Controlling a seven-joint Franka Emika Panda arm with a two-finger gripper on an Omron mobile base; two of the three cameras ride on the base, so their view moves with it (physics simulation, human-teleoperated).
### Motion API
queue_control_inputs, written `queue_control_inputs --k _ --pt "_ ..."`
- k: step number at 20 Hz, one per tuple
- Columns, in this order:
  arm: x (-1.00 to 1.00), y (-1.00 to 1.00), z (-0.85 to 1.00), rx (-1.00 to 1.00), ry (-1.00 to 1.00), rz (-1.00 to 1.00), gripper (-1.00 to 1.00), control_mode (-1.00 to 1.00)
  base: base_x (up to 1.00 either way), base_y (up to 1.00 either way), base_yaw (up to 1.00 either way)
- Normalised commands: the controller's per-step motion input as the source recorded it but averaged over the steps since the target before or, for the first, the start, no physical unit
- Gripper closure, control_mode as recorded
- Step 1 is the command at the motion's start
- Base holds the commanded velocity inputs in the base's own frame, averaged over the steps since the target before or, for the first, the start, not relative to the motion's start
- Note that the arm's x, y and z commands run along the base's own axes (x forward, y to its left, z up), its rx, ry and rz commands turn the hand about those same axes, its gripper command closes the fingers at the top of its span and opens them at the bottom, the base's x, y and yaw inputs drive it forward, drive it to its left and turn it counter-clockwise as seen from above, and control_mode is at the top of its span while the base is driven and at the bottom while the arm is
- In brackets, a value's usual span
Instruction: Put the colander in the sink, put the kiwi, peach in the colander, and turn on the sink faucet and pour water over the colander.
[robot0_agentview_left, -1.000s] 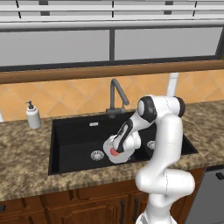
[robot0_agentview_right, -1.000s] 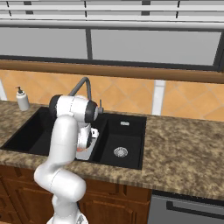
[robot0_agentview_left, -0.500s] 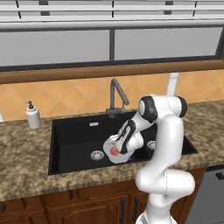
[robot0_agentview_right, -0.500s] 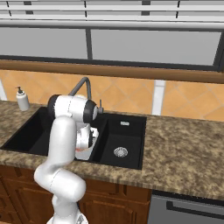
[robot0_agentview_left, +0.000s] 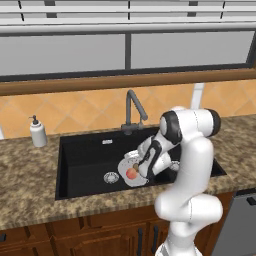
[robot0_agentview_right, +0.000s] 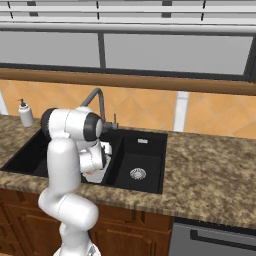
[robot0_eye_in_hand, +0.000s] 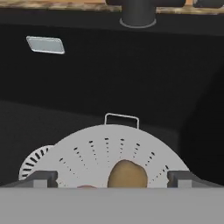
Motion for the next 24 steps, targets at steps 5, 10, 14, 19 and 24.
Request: queue_control_inputs --k 5,10,14,19,24 --pt "-0.02 -0.33 0.59 0.04 -0.18 0.0 -1.0 -1.0 0.0 0.0 0.0" --pt "0.0 -0.3 0.6 0.06 -0.17 0.0 -1.0 -1.0 0.0 0.0 0.0" --pt "0.0 -0.42 0.41 0.07 -0.17 0.0 -1.0 -1.0 0.0 0.0 0.0" --pt "0.0 -0.46 0.15 0.06 -0.25 0.0 -1.0 -1.0 0.0 0.0 0.0" --pt "0.08 -0.21 0.03 0.04 -0.27 0.0 -1.0 -1.0 0.0 0.0 0.0"
